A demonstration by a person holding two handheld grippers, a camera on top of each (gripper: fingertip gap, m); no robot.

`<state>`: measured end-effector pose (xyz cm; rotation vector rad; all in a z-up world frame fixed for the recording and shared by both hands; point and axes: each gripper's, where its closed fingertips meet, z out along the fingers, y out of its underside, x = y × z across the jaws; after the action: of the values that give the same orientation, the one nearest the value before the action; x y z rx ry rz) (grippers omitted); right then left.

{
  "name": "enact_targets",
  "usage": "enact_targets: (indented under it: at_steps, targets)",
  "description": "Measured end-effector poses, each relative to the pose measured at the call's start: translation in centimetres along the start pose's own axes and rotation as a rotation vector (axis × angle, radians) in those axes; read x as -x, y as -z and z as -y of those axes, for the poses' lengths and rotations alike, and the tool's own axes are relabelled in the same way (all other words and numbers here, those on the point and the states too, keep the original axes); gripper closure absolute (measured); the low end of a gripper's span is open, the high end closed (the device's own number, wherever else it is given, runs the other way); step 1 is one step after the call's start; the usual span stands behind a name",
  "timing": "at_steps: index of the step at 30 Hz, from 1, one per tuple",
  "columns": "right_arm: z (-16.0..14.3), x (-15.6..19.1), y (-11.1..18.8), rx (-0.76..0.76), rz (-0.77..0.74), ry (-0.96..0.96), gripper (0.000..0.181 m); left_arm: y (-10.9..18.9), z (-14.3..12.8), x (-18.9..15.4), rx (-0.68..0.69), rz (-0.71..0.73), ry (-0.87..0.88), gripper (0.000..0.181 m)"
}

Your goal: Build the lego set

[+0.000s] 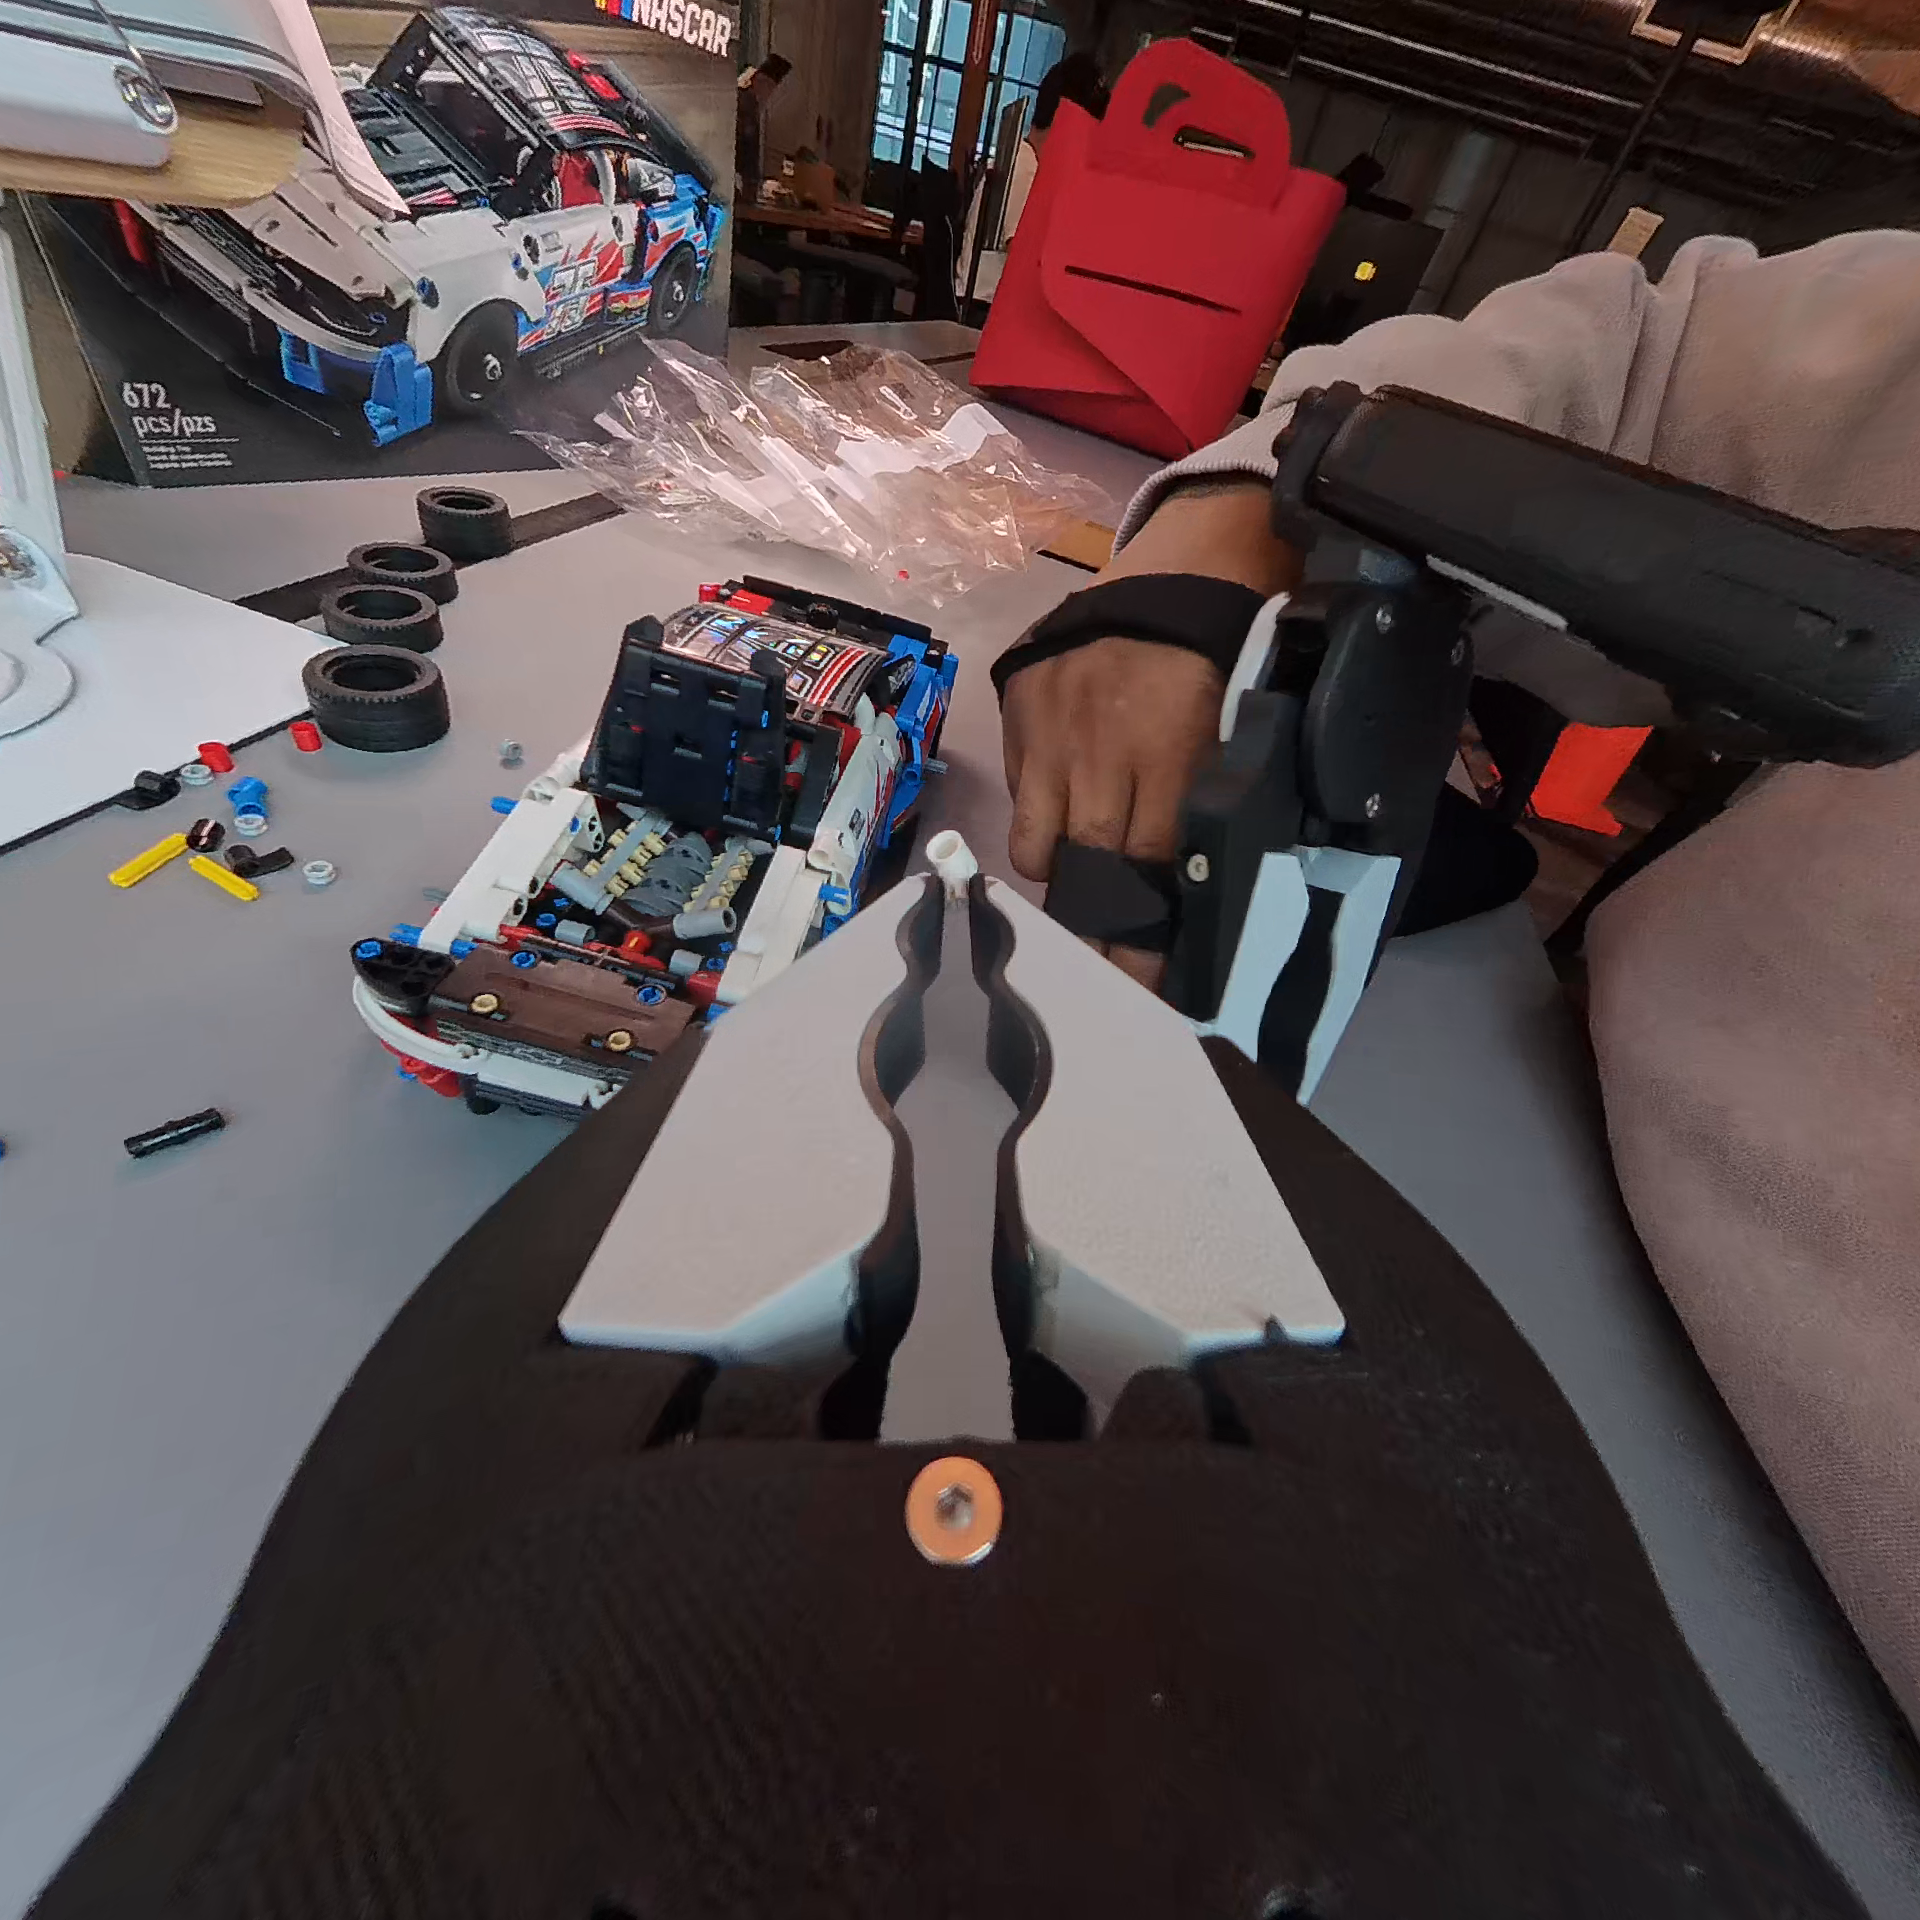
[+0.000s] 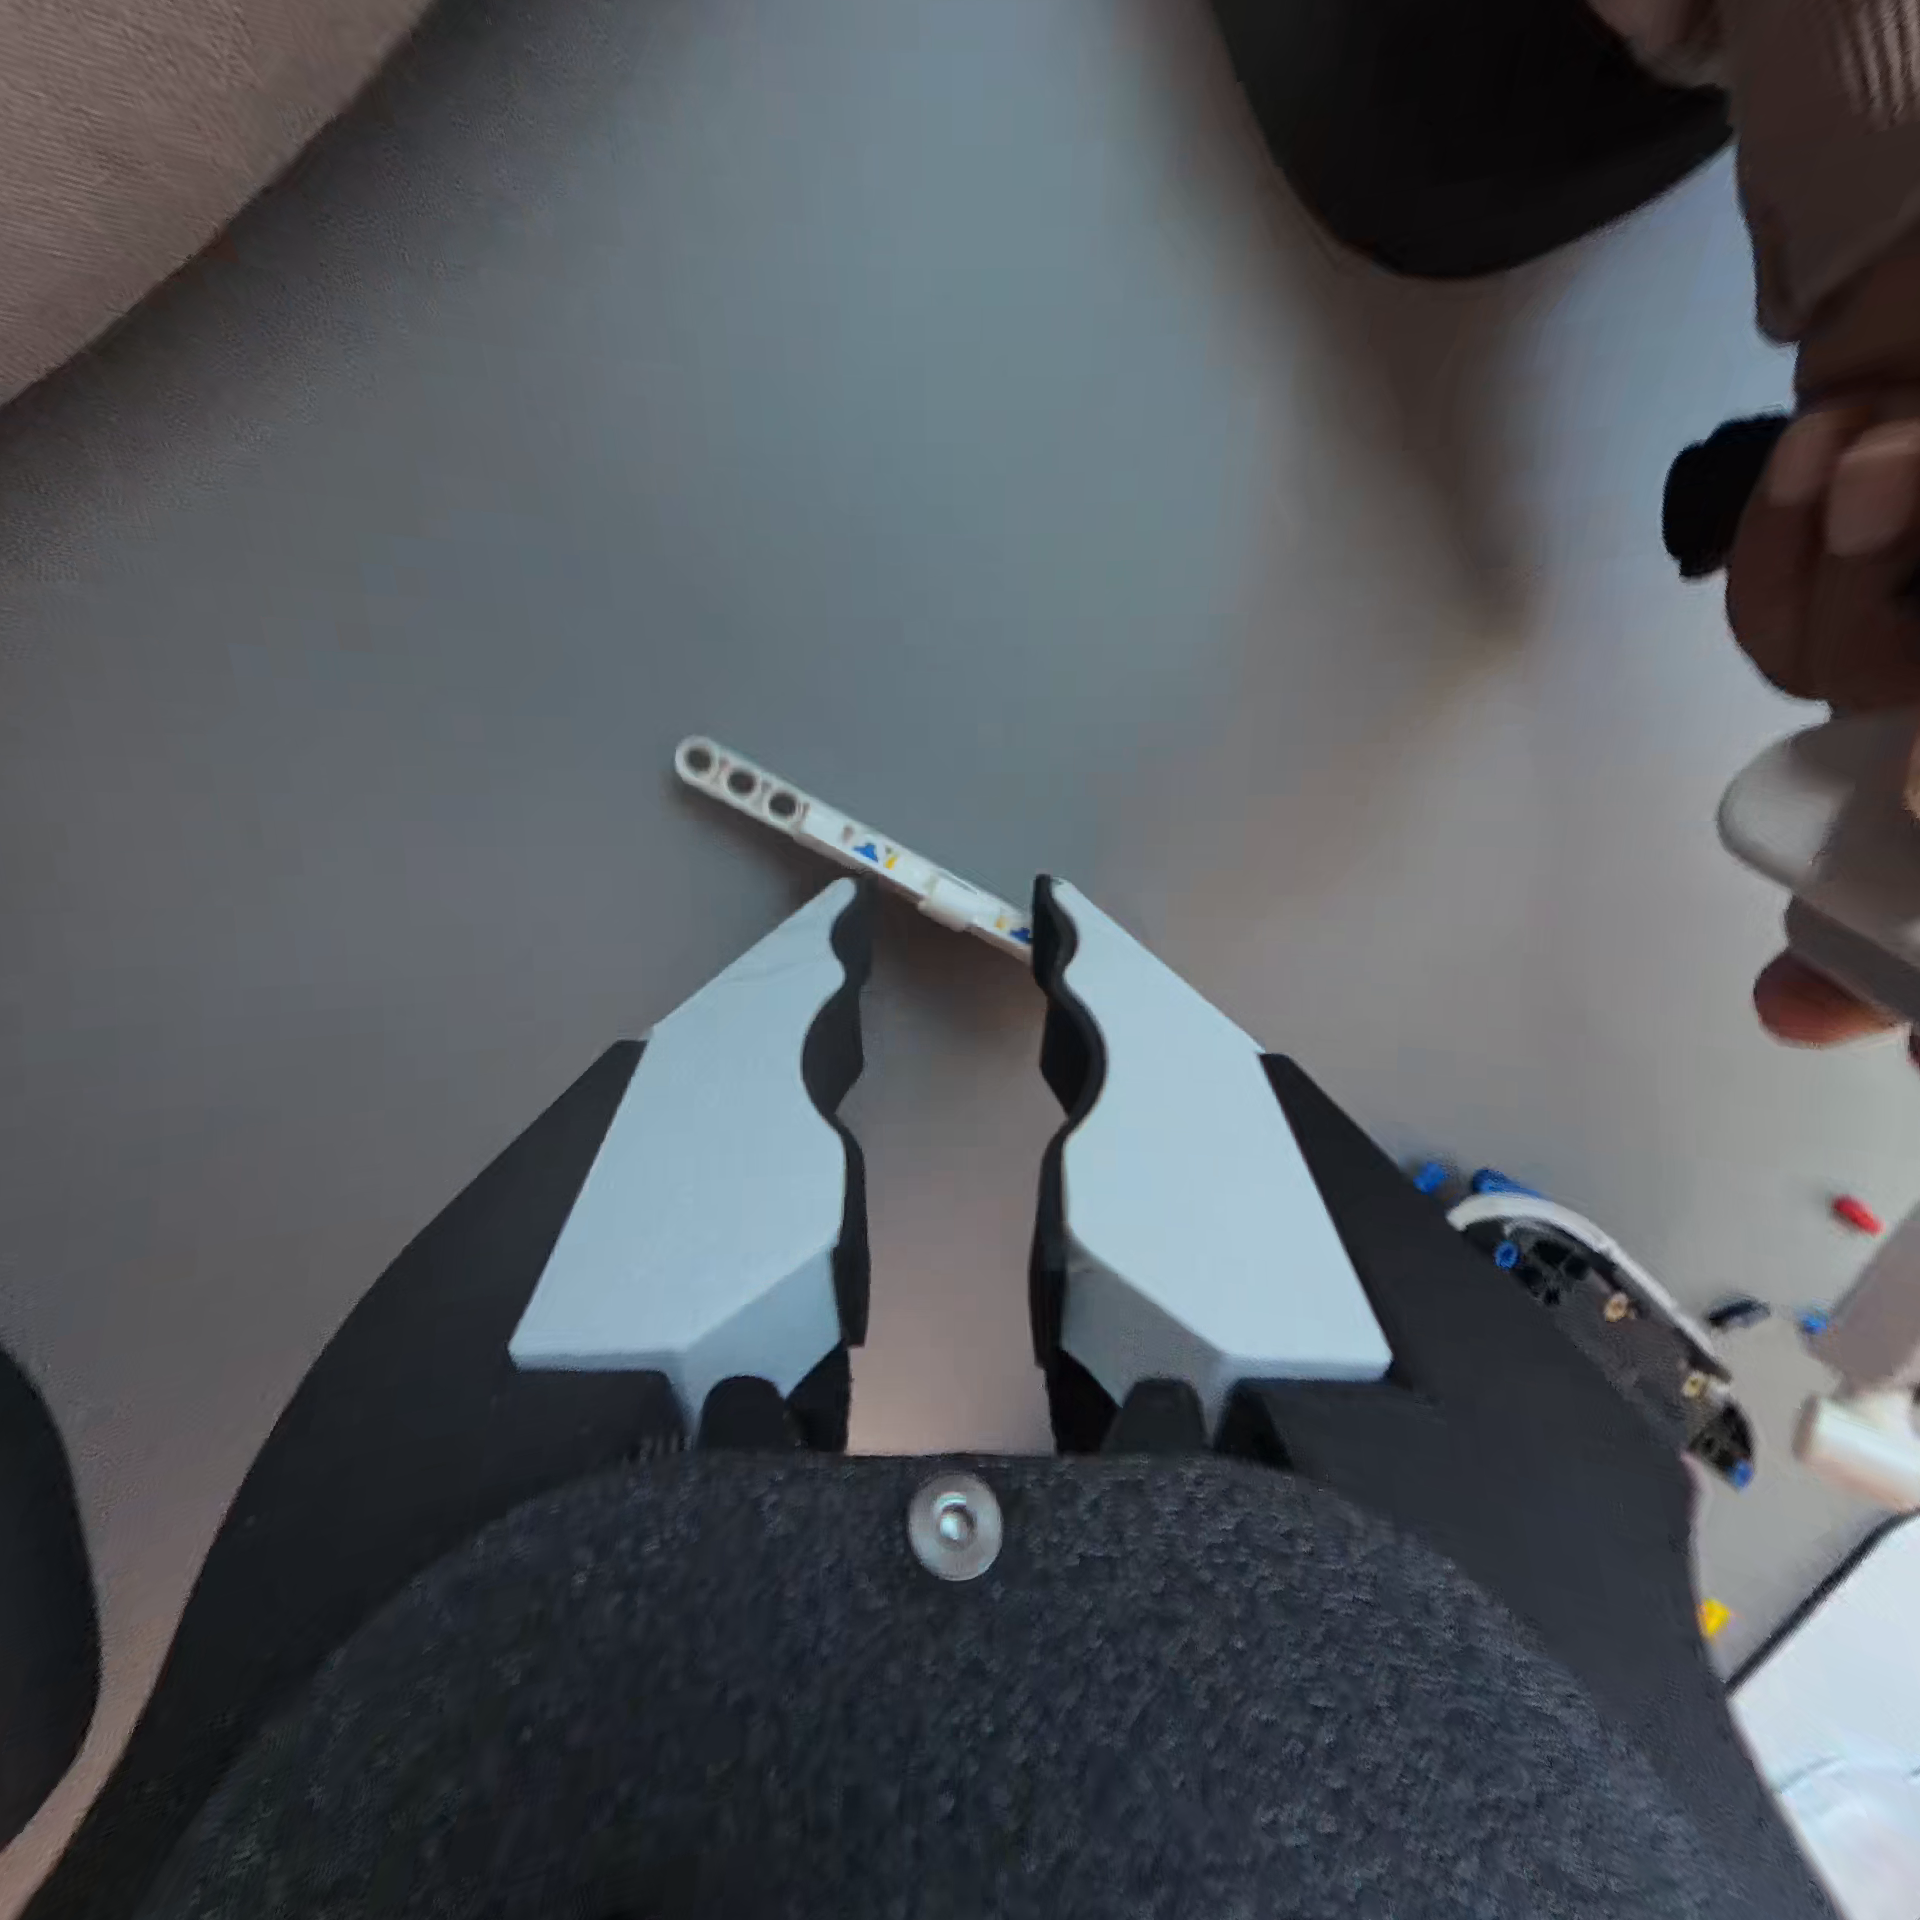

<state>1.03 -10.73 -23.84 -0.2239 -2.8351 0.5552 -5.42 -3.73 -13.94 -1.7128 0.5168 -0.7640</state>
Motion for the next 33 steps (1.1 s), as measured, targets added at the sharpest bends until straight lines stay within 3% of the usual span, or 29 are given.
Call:
enact_targets:
  at_steps: [3,6,10,14,15,20,25,29,33]
  targets:
    - [-2.5,-0.4,1.2,0.0,-0.021,-0.314,0.176,0.0,-0.2,-0.2,-0.02,-0.021,0.042,0.178]
    - [-5.1,1.2,2.6,0.029,-0.126,-0.658,0.176,-0.6,-0.4,-1.0,-0.016,-0.056,0.063,0.178]
    - [-5.7,3.2,3.6,0.008,-0.309,-0.935,0.174,-2.0,-0.9,-2.7,-0.009,-0.137,0.104,0.178]
    - [-5.4,3.0,4.0,-0.1,-0.409,-0.99,0.161,-2.9,-0.7,-4.4,-0.041,-0.207,0.139,0.178]
    - [-5.0,2.3,4.8,-0.169,-0.437,-0.988,0.154,-3.0,-0.6,-4.8,-0.053,-0.221,0.144,0.178]
    - [-1.0,-2.3,11.6,-0.637,-0.635,-0.846,0.159,-2.8,1.3,-6.4,-0.175,-0.29,0.173,0.179]
    - [0.9,-3.3,13.3,-0.979,-0.546,-0.949,0.163,-2.9,2.4,-7.3,-0.234,-0.275,0.091,0.179]
    - [1.1,-3.2,13.5,-1.073,-0.506,-0.988,0.175,-3.3,2.3,-7.7,-0.225,-0.251,0.016,0.179]
    - [0.7,-2.7,12.8,-0.987,-0.494,-0.96,0.176,-3.9,1.0,-7.6,-0.127,-0.207,-0.064,0.178]
